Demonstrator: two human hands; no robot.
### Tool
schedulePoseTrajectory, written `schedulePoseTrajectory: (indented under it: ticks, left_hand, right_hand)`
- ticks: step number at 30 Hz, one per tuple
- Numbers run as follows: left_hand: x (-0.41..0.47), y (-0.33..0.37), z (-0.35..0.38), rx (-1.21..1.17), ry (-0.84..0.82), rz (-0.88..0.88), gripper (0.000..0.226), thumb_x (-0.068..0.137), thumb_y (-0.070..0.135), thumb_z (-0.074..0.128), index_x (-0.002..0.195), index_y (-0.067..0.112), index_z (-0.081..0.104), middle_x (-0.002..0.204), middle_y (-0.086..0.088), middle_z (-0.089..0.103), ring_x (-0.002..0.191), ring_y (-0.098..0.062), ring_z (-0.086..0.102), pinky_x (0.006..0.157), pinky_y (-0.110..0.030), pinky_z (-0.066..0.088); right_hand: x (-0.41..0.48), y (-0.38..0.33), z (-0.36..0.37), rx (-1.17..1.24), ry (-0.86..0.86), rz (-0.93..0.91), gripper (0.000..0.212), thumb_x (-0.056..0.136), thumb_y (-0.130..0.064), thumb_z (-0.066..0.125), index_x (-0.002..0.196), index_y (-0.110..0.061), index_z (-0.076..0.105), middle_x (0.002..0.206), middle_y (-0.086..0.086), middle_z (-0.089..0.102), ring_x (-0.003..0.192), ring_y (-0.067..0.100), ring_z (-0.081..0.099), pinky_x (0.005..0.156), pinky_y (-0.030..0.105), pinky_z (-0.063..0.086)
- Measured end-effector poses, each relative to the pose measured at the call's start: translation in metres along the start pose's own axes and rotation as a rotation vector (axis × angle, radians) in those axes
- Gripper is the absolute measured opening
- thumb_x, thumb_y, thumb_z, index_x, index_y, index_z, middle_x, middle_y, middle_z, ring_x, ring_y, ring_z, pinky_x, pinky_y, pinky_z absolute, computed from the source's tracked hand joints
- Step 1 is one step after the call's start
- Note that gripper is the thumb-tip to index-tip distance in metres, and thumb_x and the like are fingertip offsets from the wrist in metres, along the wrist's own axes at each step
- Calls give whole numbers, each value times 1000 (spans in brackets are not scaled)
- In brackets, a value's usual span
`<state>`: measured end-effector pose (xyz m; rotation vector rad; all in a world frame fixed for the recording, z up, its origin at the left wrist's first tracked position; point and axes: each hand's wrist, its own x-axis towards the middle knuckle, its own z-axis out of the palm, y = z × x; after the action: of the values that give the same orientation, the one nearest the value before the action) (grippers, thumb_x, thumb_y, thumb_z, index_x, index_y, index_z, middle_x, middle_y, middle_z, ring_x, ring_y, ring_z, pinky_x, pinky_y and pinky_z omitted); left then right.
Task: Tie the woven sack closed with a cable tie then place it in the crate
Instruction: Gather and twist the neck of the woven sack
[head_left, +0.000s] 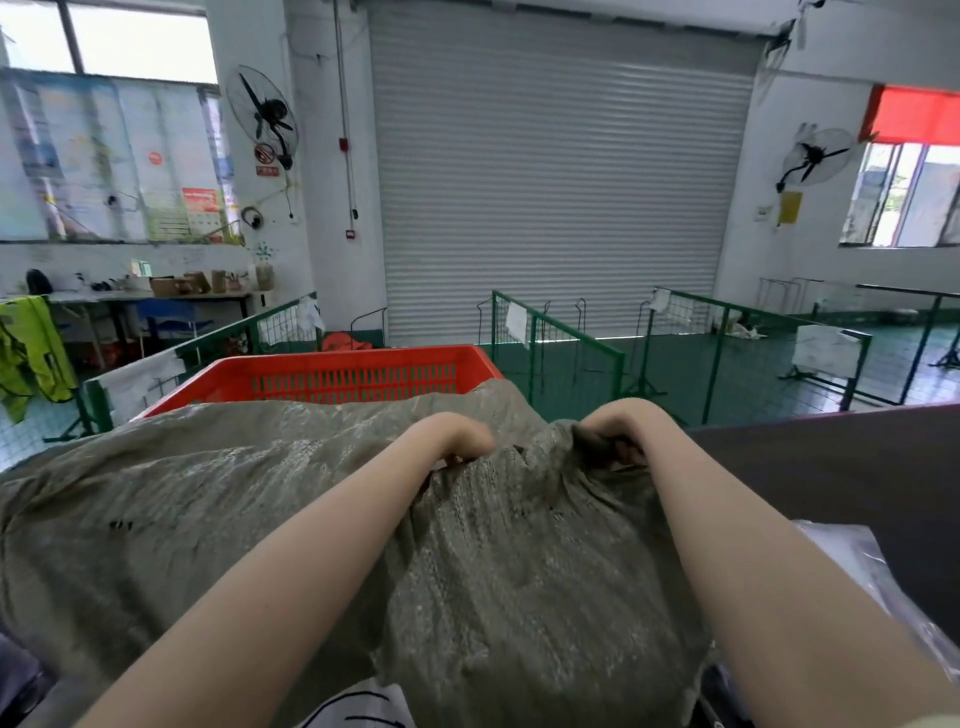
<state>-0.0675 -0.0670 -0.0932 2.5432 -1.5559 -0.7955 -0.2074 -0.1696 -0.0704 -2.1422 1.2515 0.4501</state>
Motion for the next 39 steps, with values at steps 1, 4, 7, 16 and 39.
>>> schedulePoseTrajectory:
  ticks: [1,4,7,16,39]
  left_hand:
    - [-1,2,-2,-33,38,13,31,98,16,32,120,3,49,106,-14,54,62,-15,43,56,-27,37]
    - [-15,12,-10,-267,257,40,34,98,38,30,94,11,49,71,-5,44,54,-14,35,47,-21,34]
    - [-23,18,-24,-612,184,30,63,91,62,19,115,12,49,100,-10,52,82,-21,52,71,-26,40]
    - [-31,21,-42,-1235,-75,257,56,89,59,30,79,11,55,73,-6,59,73,-21,55,73,-39,48]
    - [-92,69,-145,-938,1235,629,31,92,19,49,118,3,57,122,-14,63,116,-25,56,105,-37,42]
  right_hand:
    - [1,-1,2,29,46,-32,41,95,-15,36,55,-7,40,30,4,42,23,11,38,27,10,26]
    - [11,-4,-2,239,295,-172,24,89,-11,43,67,-4,49,53,9,49,42,17,44,39,17,33]
    - [8,-15,-12,665,426,-428,6,88,-13,51,87,-9,55,70,6,54,59,16,49,53,24,40]
    - [-42,-40,-32,989,-12,-1001,22,85,-3,41,91,-10,62,67,4,70,60,16,66,62,24,55]
    - [-71,-59,-31,918,-84,-929,25,88,-30,51,90,-11,66,77,3,75,73,15,70,79,28,56]
